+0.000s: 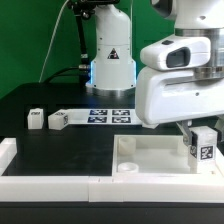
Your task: Assemble one leg
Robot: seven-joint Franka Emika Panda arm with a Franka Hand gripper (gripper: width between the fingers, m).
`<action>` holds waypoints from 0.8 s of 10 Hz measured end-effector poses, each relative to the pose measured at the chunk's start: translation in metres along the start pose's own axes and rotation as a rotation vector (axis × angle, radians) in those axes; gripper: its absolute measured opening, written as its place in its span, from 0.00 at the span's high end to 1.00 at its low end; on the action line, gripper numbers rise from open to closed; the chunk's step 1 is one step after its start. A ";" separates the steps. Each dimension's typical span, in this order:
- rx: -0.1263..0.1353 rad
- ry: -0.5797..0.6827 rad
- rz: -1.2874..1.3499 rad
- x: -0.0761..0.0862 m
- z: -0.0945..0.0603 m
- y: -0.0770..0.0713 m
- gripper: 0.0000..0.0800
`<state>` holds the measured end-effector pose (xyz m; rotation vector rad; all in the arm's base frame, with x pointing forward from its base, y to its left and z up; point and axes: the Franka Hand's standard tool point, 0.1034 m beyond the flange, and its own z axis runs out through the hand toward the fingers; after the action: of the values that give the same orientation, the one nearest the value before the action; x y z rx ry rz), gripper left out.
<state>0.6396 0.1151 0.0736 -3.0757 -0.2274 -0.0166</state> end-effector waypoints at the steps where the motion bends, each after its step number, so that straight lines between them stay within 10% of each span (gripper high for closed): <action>1: 0.012 0.000 0.138 0.000 0.000 0.000 0.64; 8: 0.046 -0.006 1.023 0.000 0.001 0.002 0.64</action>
Offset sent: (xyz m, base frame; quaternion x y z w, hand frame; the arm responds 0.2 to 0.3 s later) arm -0.0070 -0.0023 -0.0059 0.0308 -0.0050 0.3448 0.9382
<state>0.6397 0.1133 0.0728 -2.7556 1.2896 0.0417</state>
